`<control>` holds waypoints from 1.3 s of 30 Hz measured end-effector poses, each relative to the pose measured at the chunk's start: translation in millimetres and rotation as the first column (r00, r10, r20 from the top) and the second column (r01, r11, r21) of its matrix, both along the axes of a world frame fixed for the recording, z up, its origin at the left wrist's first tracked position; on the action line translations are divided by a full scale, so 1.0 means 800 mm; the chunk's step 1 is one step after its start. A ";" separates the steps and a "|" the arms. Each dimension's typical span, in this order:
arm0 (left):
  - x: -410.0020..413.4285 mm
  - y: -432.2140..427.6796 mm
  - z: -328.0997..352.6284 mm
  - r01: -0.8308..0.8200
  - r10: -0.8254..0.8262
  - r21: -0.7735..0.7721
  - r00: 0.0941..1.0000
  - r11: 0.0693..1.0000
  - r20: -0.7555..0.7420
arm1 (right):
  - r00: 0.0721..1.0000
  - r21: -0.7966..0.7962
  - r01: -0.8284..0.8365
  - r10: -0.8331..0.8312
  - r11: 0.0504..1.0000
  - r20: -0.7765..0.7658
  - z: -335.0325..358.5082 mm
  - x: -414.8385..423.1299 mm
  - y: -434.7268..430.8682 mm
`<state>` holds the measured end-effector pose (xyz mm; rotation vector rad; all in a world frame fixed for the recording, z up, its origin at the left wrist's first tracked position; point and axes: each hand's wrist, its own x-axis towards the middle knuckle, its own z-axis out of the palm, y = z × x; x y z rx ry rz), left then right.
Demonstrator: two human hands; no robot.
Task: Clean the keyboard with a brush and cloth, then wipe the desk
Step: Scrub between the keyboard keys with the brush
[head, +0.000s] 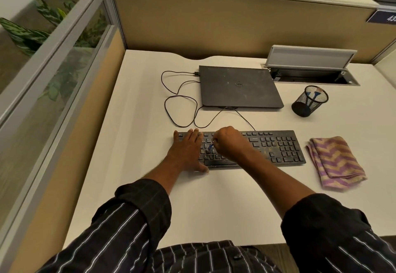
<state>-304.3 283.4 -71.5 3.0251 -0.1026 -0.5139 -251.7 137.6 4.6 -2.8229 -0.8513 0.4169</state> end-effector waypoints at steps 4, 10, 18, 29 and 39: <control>-0.001 0.002 0.002 0.009 -0.009 -0.009 1.000 1.000 0.000 | 1.000 -0.059 -0.002 0.001 0.998 -0.014 -0.003 -0.007 0.000; -0.004 0.008 0.002 0.012 -0.012 0.000 1.000 1.000 0.007 | 0.998 0.043 0.059 -0.060 0.997 0.025 0.002 -0.007 0.007; -0.007 0.018 -0.003 0.010 -0.010 0.011 1.000 1.000 0.000 | 1.000 0.004 -0.011 0.012 1.000 -0.023 -0.007 -0.014 0.008; -0.005 0.024 -0.008 0.021 -0.021 -0.006 1.000 1.000 0.001 | 1.000 -0.046 0.000 -0.001 0.999 -0.013 -0.011 -0.014 0.019; -0.005 0.026 -0.010 0.033 -0.032 -0.010 0.999 0.999 0.018 | 1.000 0.043 -0.013 0.014 0.999 -0.018 -0.008 0.001 0.013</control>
